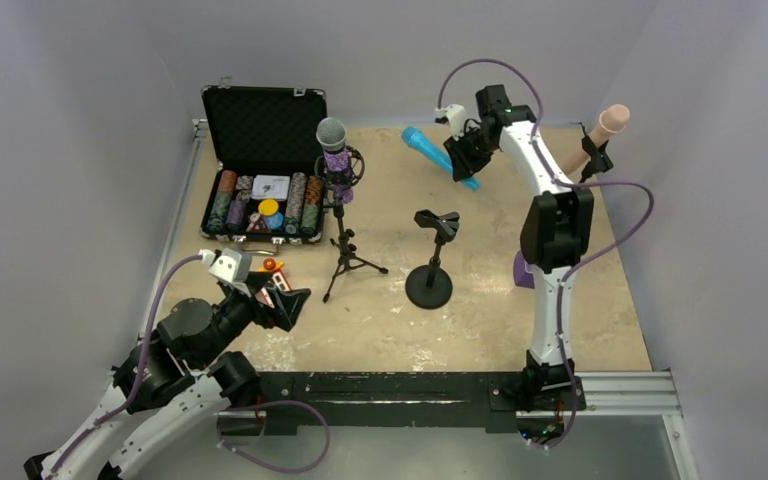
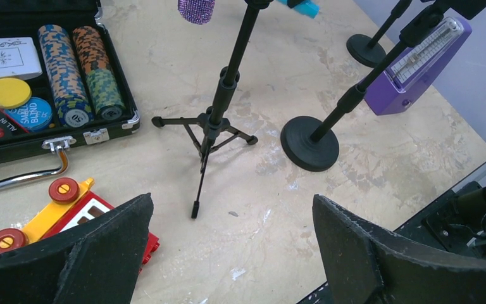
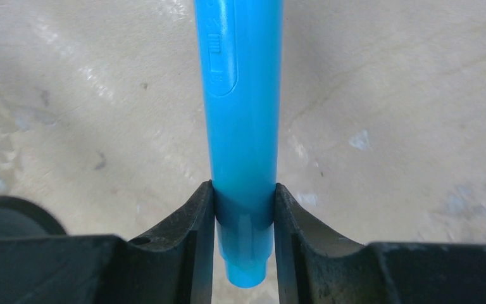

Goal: Attach the microphones to the stand

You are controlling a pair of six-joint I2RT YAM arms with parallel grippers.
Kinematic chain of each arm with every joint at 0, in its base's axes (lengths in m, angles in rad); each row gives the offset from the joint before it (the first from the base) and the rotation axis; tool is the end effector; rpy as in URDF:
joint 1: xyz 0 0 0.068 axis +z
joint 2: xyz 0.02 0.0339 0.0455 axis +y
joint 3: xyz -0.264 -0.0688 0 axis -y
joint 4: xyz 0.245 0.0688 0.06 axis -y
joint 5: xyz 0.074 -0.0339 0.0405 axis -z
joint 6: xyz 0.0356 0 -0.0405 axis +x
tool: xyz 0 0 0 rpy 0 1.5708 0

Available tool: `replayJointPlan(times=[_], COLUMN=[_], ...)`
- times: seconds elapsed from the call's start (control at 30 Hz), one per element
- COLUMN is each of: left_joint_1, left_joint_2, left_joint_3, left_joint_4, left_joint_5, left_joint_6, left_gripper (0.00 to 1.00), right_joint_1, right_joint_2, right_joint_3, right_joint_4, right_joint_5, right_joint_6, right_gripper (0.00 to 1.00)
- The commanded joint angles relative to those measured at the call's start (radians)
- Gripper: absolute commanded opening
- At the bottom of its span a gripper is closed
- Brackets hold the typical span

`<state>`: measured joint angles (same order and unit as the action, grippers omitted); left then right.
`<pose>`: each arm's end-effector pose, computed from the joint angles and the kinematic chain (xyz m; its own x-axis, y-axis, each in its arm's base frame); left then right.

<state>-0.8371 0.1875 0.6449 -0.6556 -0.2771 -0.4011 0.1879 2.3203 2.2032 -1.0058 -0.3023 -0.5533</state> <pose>0.0475 -0.0381 0.3034 -0.3302 -0.1946 -0.9236 0.4408 0.8334 -0.3332 0.4862 0.1032 0.2404 -0.5931 -0.6234 -0.5095 -0.7248 0.6890 0.0007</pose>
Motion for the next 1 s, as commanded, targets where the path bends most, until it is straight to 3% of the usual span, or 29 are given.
replayJointPlan(times=[0.0, 0.2, 0.53, 0.97], left_joint_1=[0.007, 0.007, 0.006, 0.007], left_joint_2=[-0.002, -0.004, 0.126, 0.173], left_joint_3=[0.016, 0.012, 0.074, 0.105], left_joint_4=[0.047, 0.134, 0.394, 0.569], left_joint_5=[0.011, 0.097, 0.243, 0.333], left_joint_6=[-0.011, -0.037, -0.145, -0.238], left_gripper=[0.99, 1.0, 0.99, 1.0], right_joint_1=[-0.021, -0.043, -0.053, -0.052], right_joint_2=[-0.24, -0.489, -0.856, -1.068], right_joint_3=[-0.108, -0.305, -0.444, -0.495], right_joint_4=[0.081, 0.171, 0.191, 0.049], right_joint_5=[-0.11, -0.217, -0.502, -0.875], right_joint_6=[0.034, 0.106, 0.184, 0.171], right_gripper=[0.0, 0.0, 0.0, 0.0])
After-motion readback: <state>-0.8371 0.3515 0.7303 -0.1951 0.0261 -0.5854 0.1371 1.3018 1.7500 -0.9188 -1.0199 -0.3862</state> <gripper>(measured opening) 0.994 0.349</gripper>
